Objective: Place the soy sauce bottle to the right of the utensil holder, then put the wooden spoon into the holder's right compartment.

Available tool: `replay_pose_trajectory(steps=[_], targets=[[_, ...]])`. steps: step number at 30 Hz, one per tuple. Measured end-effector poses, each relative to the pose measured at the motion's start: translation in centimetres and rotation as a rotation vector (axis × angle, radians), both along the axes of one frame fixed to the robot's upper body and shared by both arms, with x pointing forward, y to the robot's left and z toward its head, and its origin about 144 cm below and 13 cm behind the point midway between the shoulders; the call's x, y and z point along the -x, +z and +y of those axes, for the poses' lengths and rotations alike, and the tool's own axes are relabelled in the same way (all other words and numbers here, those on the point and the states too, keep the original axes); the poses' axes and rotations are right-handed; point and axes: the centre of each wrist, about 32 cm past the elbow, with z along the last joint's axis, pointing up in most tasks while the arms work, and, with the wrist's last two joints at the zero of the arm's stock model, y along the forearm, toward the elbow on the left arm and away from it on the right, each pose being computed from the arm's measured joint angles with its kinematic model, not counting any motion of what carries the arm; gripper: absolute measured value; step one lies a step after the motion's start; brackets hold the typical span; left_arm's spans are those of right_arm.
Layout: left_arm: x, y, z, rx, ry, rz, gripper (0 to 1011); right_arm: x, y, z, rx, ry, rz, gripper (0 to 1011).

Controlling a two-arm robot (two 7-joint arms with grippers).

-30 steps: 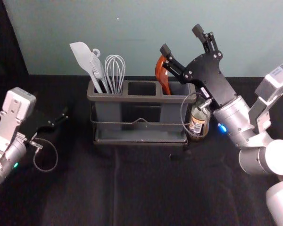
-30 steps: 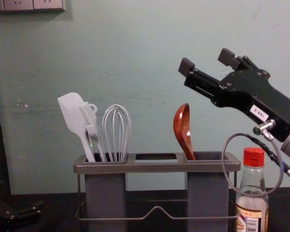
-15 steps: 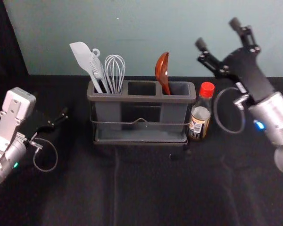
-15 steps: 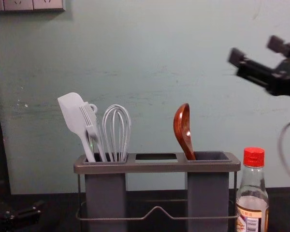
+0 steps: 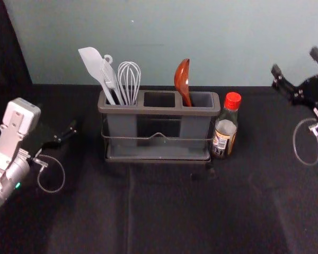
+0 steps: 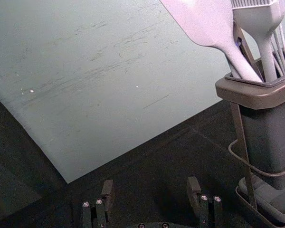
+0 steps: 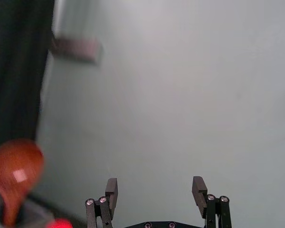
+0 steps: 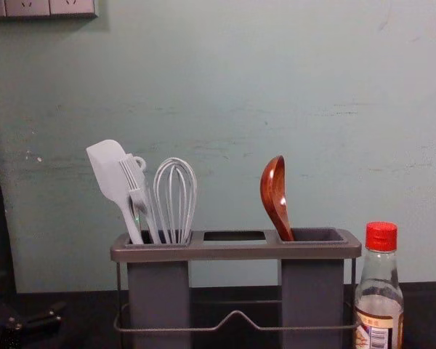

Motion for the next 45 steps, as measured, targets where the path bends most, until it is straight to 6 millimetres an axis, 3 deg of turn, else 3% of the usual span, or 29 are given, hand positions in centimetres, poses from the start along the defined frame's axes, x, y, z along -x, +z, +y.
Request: replay_pose_trajectory(steps=[12, 20, 30, 45], targets=[[0.0, 0.0, 0.0, 0.000, 0.000, 0.000, 1000, 0.7, -2.1, -0.3, 0.143, -0.118, 0.229, 1002], [0.0, 0.0, 0.0, 0.000, 0.000, 0.000, 1000, -0.5, -3.8, 0.6, 0.168, -0.126, 0.278, 1003], [0.0, 0.0, 0.0, 0.000, 0.000, 0.000, 1000, -1.4, -4.1, 1.9, 0.170, -0.125, 0.285, 1002], [0.0, 0.0, 0.0, 0.000, 0.000, 0.000, 1000, -1.4, -4.0, 1.8, 0.168, -0.124, 0.282, 1003]])
